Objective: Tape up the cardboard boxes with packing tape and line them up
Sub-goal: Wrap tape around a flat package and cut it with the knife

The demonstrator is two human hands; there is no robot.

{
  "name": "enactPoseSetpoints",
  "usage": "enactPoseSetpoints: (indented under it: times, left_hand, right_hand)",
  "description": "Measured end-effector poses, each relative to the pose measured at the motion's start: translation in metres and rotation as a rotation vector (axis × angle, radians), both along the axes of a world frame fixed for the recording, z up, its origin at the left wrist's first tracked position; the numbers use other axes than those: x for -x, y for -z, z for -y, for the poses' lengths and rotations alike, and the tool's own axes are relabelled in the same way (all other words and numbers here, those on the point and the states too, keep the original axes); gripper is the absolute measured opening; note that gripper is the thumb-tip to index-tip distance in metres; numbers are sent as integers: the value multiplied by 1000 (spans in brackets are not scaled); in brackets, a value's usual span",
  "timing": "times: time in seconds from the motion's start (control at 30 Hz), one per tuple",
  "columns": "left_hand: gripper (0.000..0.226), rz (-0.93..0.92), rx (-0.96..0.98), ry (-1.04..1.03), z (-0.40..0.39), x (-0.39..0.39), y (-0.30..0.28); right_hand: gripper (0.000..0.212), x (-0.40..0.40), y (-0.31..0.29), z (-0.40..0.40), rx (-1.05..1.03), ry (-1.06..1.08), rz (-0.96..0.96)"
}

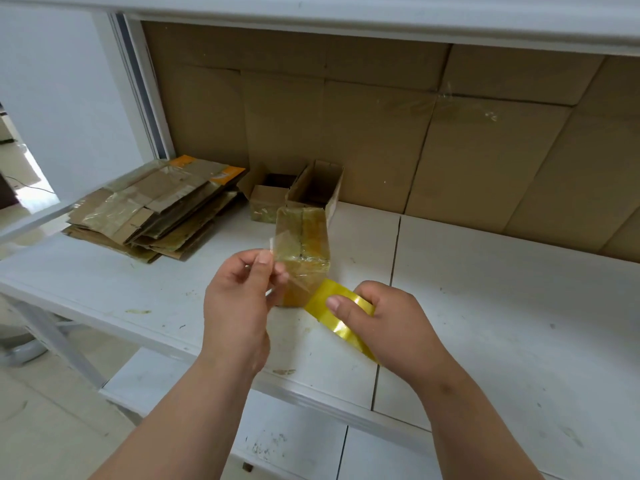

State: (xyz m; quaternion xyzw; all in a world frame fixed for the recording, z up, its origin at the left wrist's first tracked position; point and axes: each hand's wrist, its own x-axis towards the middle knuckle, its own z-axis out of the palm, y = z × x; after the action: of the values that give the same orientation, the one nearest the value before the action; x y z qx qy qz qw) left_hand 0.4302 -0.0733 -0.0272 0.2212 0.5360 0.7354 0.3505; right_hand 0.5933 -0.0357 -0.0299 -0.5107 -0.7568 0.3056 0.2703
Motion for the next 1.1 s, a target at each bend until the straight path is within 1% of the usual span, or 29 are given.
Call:
enactPoseSetpoints:
  times: [0.07, 0.13, 0.3, 0.4, 0.57, 0.63, 0.8, 0.93, 1.0, 1.1]
  left_hand:
    - [15, -134, 16, -50, 4, -2, 1]
    - [16, -197, 33, -75, 9, -4, 2]
    - [30, -194, 38, -65, 11, -4, 3]
    - [21, -146, 22, -40, 8, 0, 2]
    - [15, -224, 30, -14, 3, 9, 1]
    - [15, -204, 47, 11, -1, 12, 1]
    - [13, -67, 101, 116, -11, 23, -5]
    - [16, -154, 141, 170, -17, 26, -11]
    - [15, -156, 144, 183, -20, 29, -11]
    - [15, -17, 111, 225, -23, 38, -11]
  right_hand:
    - [47, -5, -1, 0, -11, 9, 12]
    - [47, -9, -2, 1, -13, 14, 24]
    - [47, -13, -4, 1, -28, 23, 11]
    - [47, -12, -6, 0, -48, 29, 17]
    - [43, -9, -12, -2, -52, 55, 46]
    - [43, -7, -15, -3, -55, 63, 55]
    - [40, 3, -21, -7, -65, 86, 90]
    - [37, 6, -24, -11, -48, 104, 56]
    - [39, 6, -25, -13, -53, 111, 20]
    - [41, 5, -23, -14, -67, 117, 32]
